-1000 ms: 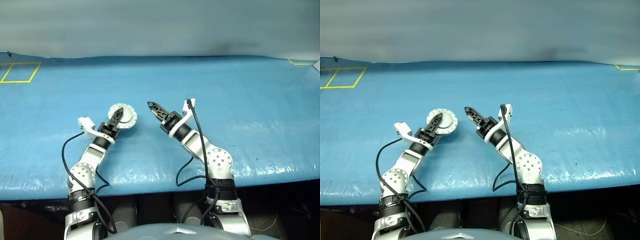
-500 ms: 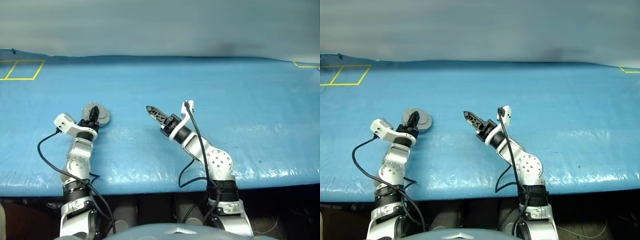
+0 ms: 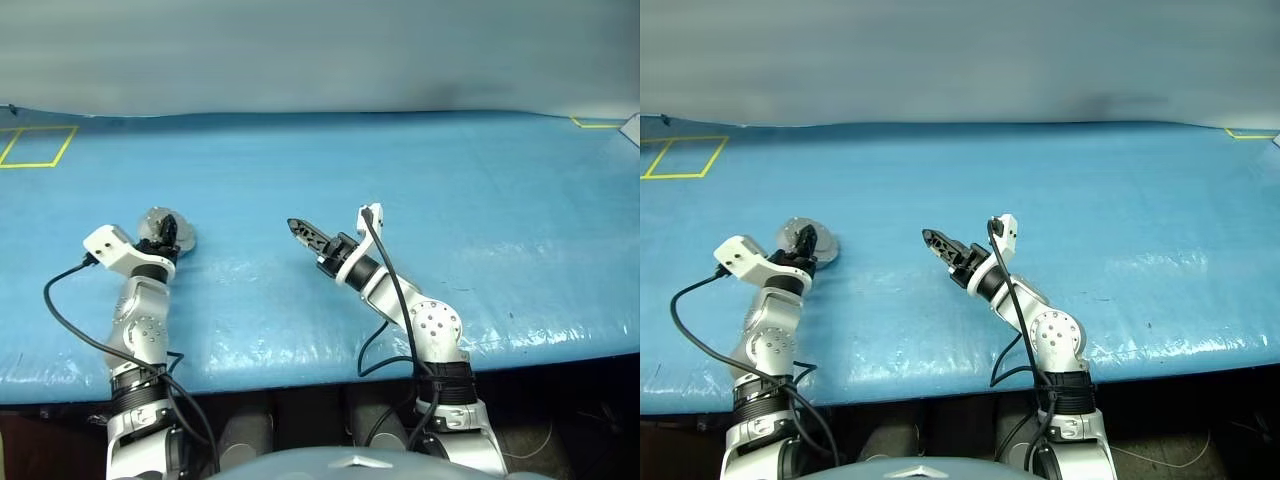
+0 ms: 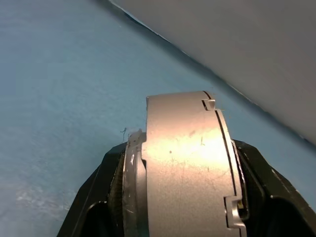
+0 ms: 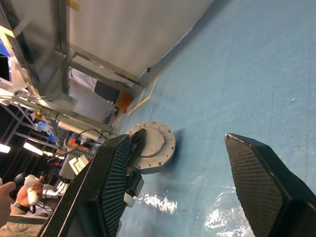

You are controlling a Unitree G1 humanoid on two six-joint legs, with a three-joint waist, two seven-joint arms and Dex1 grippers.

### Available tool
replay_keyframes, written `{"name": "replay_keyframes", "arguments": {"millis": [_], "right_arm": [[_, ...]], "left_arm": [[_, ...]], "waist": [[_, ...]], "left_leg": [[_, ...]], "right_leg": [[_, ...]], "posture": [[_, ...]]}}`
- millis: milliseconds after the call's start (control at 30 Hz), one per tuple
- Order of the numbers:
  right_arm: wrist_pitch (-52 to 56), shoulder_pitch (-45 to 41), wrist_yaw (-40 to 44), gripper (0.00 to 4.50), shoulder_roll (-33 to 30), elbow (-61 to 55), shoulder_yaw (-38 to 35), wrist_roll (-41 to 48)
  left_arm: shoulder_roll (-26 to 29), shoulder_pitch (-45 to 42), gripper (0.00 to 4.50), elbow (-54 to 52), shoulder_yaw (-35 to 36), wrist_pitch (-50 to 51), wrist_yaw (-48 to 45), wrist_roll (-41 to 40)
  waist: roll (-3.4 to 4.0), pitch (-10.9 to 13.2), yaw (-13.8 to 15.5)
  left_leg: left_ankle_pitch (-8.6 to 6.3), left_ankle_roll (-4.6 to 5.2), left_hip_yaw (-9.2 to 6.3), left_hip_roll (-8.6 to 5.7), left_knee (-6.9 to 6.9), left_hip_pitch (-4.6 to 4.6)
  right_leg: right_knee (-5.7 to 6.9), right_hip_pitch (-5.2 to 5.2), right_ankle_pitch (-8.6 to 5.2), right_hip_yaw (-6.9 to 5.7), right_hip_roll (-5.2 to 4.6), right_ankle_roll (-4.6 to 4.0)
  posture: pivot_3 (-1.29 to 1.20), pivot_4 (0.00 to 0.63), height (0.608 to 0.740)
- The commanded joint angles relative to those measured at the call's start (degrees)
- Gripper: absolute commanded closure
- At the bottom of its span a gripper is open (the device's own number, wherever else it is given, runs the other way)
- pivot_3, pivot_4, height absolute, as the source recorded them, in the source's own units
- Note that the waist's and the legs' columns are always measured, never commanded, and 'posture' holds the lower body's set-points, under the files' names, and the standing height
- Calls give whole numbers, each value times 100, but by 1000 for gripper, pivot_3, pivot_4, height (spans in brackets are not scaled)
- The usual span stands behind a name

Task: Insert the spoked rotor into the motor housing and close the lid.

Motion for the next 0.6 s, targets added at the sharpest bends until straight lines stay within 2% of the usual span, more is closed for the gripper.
{"name": "replay_keyframes", "arguments": {"millis": [33,200,333,567,600], "right_arm": [[25,-150,102,1280,41,-96,26,-48],[78,-186,157,1280,63,-73,33,-126],[112,-201,190,1280,81,-76,7,-184],[113,-147,187,1280,93,-139,-1,-267],[113,-133,185,1280,95,-154,-5,-286]], "left_arm": [[210,-36,2027,-466,249,-269,44,0],[132,-19,2027,-542,316,158,-159,-466],[-231,-84,2027,-579,478,642,-570,-1626],[-288,-65,2027,-364,288,536,-966,-1560],[-260,-63,1680,-340,276,582,-1001,-1561]], "waist": [[-1,0,19],[-3,0,91],[-3,0,141],[-16,7,83],[-16,7,77]], "left_leg": [[0,0,0,0,1,-1],[0,0,-2,-3,3,-4],[0,0,-3,-6,6,-9],[0,0,-1,-3,8,-11],[0,0,-1,-2,7,-11]], "right_leg": [[-2,0,0,0,0,1],[-6,2,2,0,-1,4],[-11,3,5,0,-4,7],[-11,1,8,-1,0,3],[-10,0,9,-1,0,2]], "posture": [[0,150,740],[0,150,740],[0,150,740],[0,150,740],[0,150,740]]}}
